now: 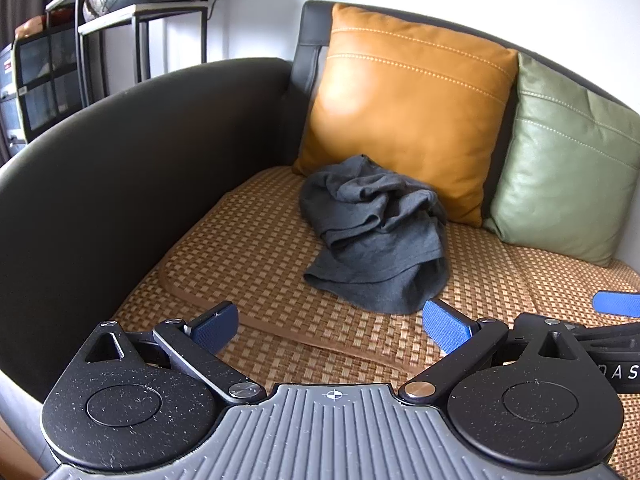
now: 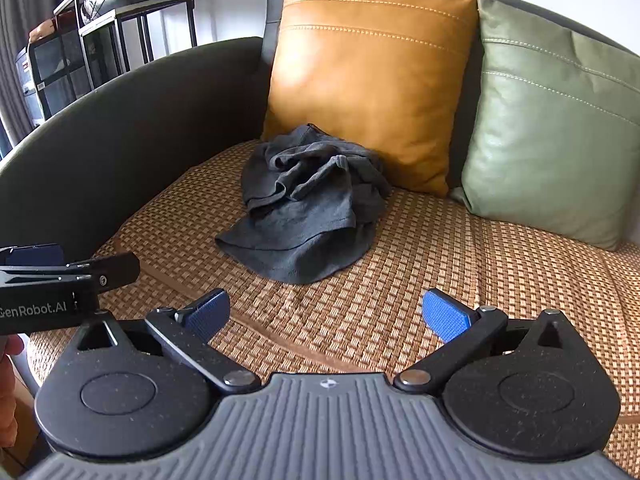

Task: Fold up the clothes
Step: 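Reach into the grey garment and grasp a fold with the right gripper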

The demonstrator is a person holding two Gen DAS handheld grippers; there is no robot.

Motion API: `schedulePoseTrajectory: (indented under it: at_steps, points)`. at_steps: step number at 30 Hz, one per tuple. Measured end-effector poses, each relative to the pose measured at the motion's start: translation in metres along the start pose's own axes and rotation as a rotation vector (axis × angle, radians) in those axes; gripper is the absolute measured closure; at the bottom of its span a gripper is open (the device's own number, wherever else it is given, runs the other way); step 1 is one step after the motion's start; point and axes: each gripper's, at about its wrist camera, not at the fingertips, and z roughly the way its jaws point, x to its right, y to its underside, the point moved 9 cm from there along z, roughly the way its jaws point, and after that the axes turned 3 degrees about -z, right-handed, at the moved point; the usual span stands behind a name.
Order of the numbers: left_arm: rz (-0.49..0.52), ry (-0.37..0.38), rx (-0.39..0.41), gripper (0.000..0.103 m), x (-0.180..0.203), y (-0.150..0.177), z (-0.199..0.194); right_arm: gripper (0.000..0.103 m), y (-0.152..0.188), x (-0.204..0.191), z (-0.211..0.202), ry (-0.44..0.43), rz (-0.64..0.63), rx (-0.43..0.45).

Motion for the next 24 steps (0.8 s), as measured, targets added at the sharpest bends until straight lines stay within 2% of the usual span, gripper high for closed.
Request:
schedulePoseTrajectory:
  at_steps: [15,24]
  points:
    - [0.039,-0.003,-0.063,0.0,-0.008,-0.006,0.101,0.001,-0.015,0.01,0.096,0.011,-0.009,-0.065]
    - [0.044,0.0,-0.107,0.0,-0.011,-0.009,0.179,0.001,-0.038,0.02,0.168,0.039,-0.011,-0.046]
